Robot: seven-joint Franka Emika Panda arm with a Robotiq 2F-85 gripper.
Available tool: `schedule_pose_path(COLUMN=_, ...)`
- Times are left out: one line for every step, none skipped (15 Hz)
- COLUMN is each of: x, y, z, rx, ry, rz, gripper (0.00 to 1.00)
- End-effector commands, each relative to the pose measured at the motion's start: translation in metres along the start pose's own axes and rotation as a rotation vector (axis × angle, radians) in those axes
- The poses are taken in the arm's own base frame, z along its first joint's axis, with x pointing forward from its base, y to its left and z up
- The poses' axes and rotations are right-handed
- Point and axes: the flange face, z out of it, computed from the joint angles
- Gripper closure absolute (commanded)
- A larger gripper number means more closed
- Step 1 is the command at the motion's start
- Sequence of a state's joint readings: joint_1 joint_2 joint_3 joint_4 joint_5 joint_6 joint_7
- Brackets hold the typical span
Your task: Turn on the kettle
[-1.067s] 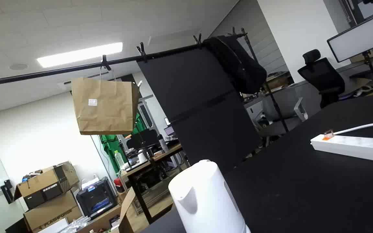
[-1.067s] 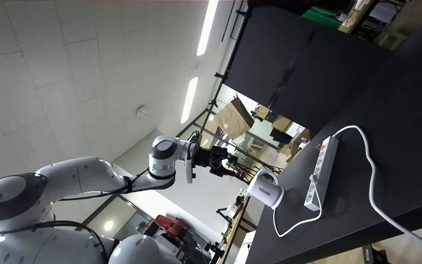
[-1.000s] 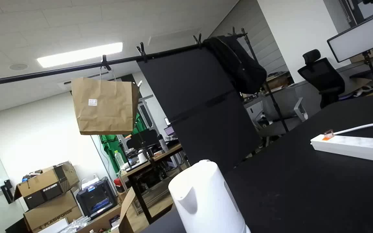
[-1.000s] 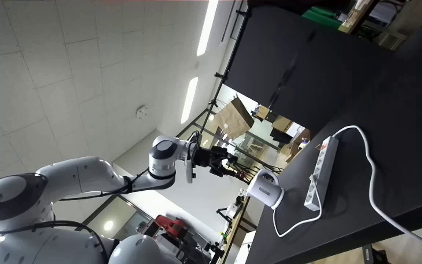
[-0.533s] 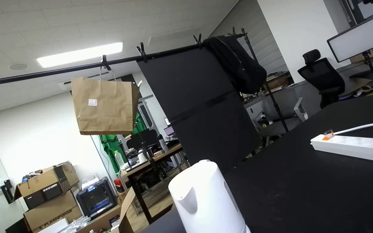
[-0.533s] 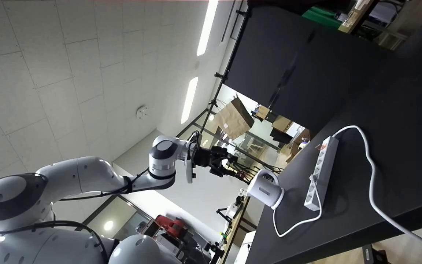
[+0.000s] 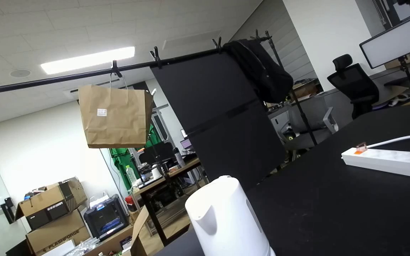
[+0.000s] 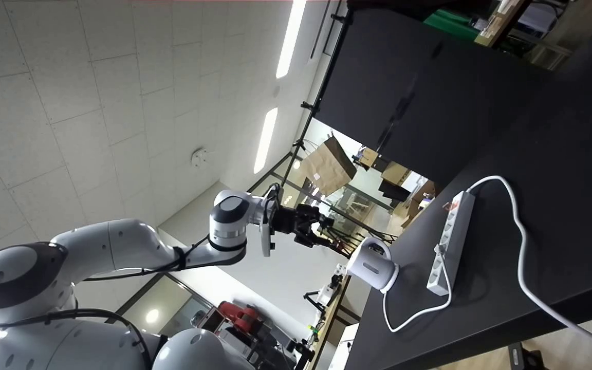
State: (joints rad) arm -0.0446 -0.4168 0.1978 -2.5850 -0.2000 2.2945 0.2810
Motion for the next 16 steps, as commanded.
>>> schedule_pose_path(x=0.016, y=0.01, z=-0.001, rx=-0.014, ry=0.058, rz=0.035, gripper=0.0)
schedule_pose_path(x=0.025, y=0.016, z=0.0, rx=-0.016, ry=0.082, rz=0.043, gripper=0.0)
schedule_pose_path(x=0.034, y=0.022, z=0.002, rx=-0.013, ry=0.105, rz=0.056, gripper=0.0)
schedule_pose_path(x=0.042, y=0.028, z=0.003, rx=-0.011, ry=0.129, rz=0.062, gripper=0.0)
schedule_pose_path(x=0.052, y=0.035, z=0.006, rx=-0.009, ry=0.15, rz=0.071, gripper=0.0)
schedule_pose_path(x=0.063, y=0.042, z=0.009, rx=-0.006, ry=0.165, rz=0.079, gripper=0.0)
schedule_pose_path(x=0.075, y=0.049, z=0.013, rx=-0.007, ry=0.183, rz=0.092, gripper=0.25)
schedule_pose_path(x=0.088, y=0.056, z=0.016, rx=-0.009, ry=0.196, rz=0.096, gripper=0.27)
schedule_pose_path(x=0.1, y=0.062, z=0.019, rx=-0.011, ry=0.21, rz=0.103, gripper=0.33)
schedule_pose_path(x=0.115, y=0.067, z=0.022, rx=-0.01, ry=0.218, rz=0.11, gripper=0.42)
schedule_pose_path(x=0.128, y=0.071, z=0.025, rx=-0.011, ry=0.226, rz=0.116, gripper=0.49)
schedule_pose_path(x=0.142, y=0.073, z=0.027, rx=-0.011, ry=0.233, rz=0.121, gripper=0.57)
schedule_pose_path(x=0.155, y=0.075, z=0.03, rx=-0.01, ry=0.235, rz=0.124, gripper=0.63)
schedule_pose_path(x=0.169, y=0.076, z=0.032, rx=-0.008, ry=0.237, rz=0.127, gripper=0.69)
schedule_pose_path(x=0.181, y=0.076, z=0.035, rx=-0.004, ry=0.238, rz=0.128, gripper=0.77)
schedule_pose_path(x=0.194, y=0.074, z=0.037, rx=-0.001, ry=0.236, rz=0.127, gripper=0.83)
